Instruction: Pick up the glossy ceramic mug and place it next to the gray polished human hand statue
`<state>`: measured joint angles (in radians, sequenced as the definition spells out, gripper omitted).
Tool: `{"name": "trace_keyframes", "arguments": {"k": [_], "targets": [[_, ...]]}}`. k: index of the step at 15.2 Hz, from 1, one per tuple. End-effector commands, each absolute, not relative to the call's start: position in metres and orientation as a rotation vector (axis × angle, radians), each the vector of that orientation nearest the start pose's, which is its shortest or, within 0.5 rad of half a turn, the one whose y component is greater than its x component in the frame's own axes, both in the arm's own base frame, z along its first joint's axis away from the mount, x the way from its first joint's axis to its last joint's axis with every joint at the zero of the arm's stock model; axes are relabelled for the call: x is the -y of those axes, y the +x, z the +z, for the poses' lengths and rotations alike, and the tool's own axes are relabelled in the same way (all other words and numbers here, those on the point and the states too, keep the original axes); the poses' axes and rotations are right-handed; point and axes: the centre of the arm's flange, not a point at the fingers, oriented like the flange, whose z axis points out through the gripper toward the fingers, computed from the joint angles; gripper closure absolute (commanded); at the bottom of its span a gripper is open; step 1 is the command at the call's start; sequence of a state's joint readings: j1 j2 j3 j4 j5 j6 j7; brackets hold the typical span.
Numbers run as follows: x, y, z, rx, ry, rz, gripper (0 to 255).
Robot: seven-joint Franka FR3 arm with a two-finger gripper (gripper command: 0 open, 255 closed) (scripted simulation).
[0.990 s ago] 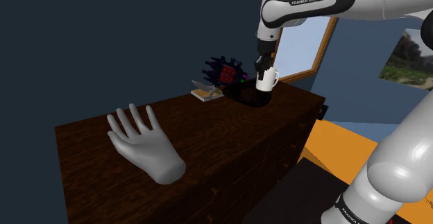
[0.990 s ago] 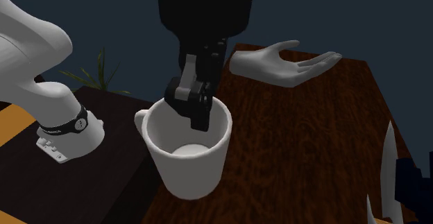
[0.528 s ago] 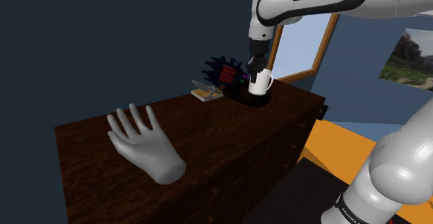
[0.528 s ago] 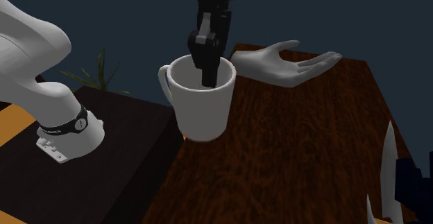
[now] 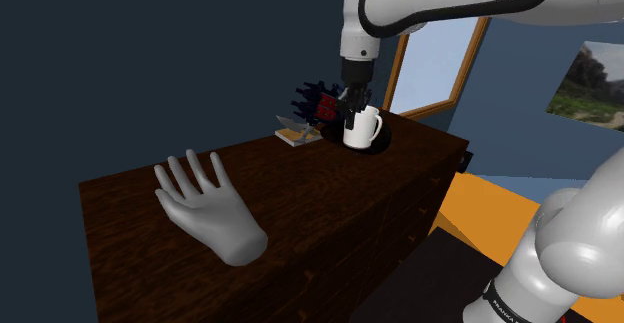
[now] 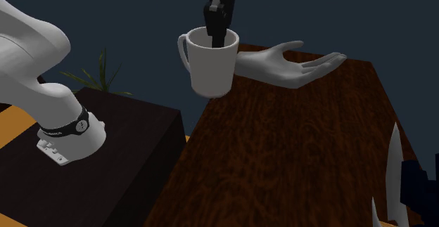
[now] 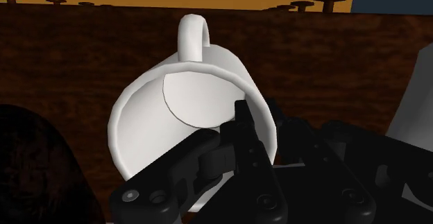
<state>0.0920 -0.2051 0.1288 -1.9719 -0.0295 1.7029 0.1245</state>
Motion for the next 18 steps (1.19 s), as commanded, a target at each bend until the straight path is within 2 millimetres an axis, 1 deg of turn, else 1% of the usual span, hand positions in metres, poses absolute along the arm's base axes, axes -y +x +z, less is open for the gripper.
{"name": "trace_keyframes", "arguments": {"k": [1,13,14,18], "targets": [[-0.135,0.472,0.552,0.154,-3.203,0.088,255],[-0.29,0.436,0.553,0.154,-3.203,0.088,255],[-0.296,0.435,0.553,0.154,-3.203,0.088,255],[-0.296,0.435,0.531,0.154,-3.203,0.088,255]]}}
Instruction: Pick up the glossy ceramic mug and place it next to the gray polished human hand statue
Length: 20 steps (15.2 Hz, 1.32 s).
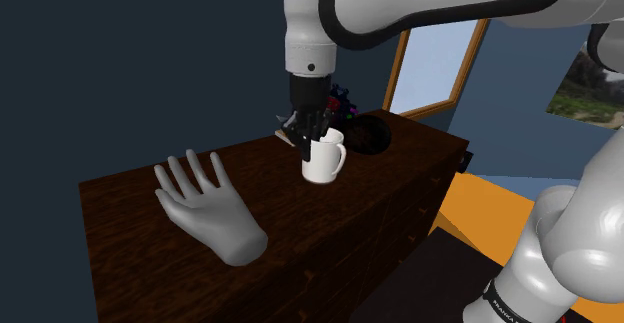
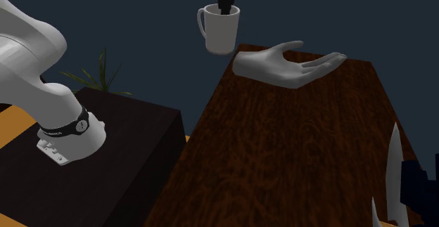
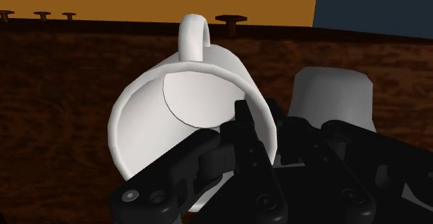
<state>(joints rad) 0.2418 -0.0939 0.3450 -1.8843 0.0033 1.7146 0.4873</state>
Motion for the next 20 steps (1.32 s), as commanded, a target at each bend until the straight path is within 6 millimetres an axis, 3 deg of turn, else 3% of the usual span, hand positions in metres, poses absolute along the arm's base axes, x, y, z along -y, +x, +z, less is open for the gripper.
{"name": "trace_keyframes", "arguments": {"k": [1,20], "targets": [[-0.296,0.435,0.526,0.154,-3.203,0.088,255],[-0.296,0.435,0.426,0.154,-3.203,0.088,255]]}}
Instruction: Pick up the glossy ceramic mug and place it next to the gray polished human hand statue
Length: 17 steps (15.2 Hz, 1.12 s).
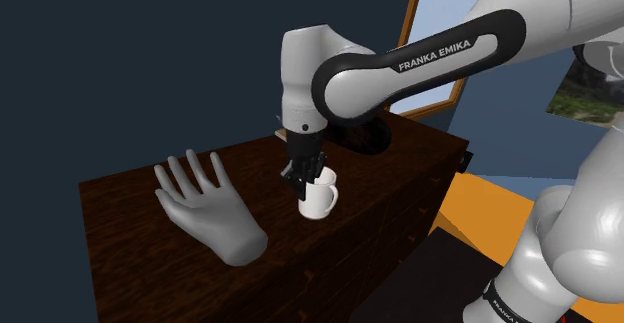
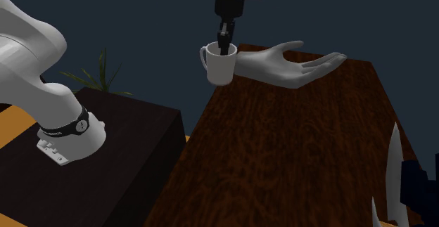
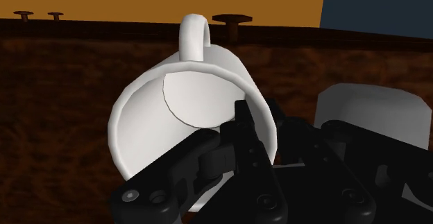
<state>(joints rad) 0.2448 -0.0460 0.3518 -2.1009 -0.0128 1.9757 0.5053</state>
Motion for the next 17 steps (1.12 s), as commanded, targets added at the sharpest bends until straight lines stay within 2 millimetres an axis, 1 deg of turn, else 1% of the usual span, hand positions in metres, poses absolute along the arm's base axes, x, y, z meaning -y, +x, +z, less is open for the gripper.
{"name": "trace_keyframes", "arguments": {"k": [1,11,12,17], "targets": [[-0.296,0.435,0.421,0.154,-3.203,0.088,255],[-0.296,0.435,0.368,0.154,-3.203,0.088,255],[-0.296,0.435,0.359,0.154,-3.203,0.088,255],[-0.296,0.435,0.359,0.154,-3.203,0.088,255]]}}
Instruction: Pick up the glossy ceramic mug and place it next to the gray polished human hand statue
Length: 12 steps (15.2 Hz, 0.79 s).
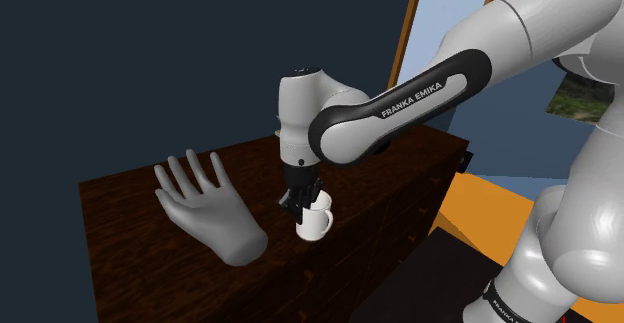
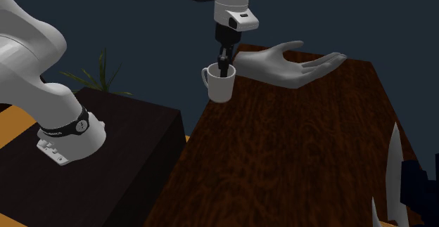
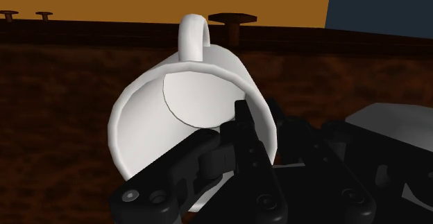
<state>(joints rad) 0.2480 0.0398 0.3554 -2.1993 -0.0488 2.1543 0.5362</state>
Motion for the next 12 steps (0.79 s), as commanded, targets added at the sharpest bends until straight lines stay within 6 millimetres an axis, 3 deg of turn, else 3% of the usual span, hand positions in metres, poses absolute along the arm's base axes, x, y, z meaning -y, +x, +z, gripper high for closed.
{"name": "trace_keyframes", "arguments": {"k": [1,3,4,9,12], "targets": [[-0.296,0.435,0.359,0.154,-3.203,0.088,255],[-0.296,0.435,0.359,0.154,-3.203,0.088,255],[-0.296,0.435,0.359,0.154,-3.203,0.088,0],[-0.296,0.435,0.359,0.154,-3.203,0.088,0],[-0.299,0.437,0.399,0.154,-3.203,0.088,0]]}}
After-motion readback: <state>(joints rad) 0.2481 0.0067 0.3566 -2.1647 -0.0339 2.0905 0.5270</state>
